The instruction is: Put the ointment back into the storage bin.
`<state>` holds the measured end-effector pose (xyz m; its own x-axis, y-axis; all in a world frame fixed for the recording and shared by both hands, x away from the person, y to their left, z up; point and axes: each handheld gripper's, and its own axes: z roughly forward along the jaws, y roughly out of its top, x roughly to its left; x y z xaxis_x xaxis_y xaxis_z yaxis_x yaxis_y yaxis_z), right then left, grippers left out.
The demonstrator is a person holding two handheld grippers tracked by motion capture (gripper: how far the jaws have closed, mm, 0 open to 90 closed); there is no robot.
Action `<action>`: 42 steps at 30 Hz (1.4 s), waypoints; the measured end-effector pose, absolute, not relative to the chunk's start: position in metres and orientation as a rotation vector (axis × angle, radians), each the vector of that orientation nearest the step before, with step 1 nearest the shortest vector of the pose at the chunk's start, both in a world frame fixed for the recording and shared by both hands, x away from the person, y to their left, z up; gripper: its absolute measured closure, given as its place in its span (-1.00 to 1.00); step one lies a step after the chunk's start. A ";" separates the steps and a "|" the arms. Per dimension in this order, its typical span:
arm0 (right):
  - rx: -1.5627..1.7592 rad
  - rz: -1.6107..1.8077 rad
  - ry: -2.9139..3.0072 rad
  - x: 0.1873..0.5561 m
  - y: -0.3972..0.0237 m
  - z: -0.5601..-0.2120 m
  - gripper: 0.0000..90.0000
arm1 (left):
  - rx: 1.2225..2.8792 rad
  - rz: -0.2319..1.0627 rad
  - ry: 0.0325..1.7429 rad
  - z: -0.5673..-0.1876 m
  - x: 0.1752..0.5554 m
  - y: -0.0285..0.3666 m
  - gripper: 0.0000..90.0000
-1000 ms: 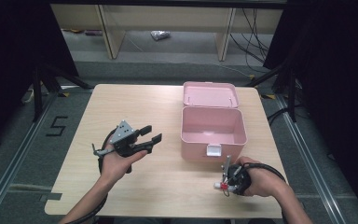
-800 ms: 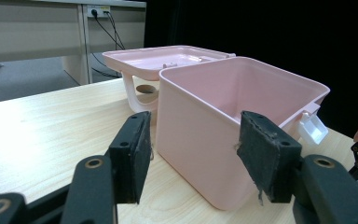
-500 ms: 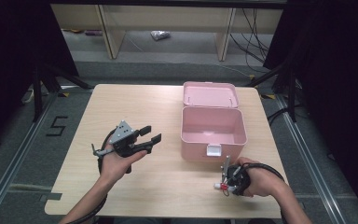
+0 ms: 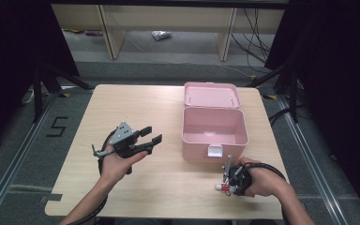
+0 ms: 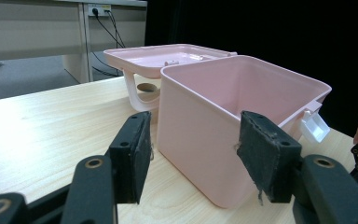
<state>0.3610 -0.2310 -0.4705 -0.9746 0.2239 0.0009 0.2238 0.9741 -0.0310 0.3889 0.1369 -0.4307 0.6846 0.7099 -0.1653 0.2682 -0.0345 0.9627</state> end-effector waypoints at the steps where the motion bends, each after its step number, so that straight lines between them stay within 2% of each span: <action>1: -0.360 0.039 -3.120 0.361 -0.231 -0.470 0.58 | 1.613 0.428 0.816 -0.431 0.389 0.137 -0.03; 9: -0.343 0.018 -3.112 0.362 -0.234 -0.464 0.58 | 1.616 0.427 0.816 -0.432 0.389 0.136 -0.03; 25: -0.304 -0.059 -3.167 0.369 -0.242 -0.421 0.58 | 1.618 0.432 0.813 -0.431 0.389 0.137 -0.03; 42: -0.274 -0.067 -3.181 0.378 -0.244 -0.398 0.58 | 1.623 0.434 0.808 -0.429 0.389 0.136 -0.03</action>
<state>0.3780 -0.2441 -0.3984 -0.9839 0.1719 -0.0485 0.1697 0.9844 0.0464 0.3889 0.1364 -0.4293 0.6880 0.7093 -0.1535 0.2635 -0.0471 0.9635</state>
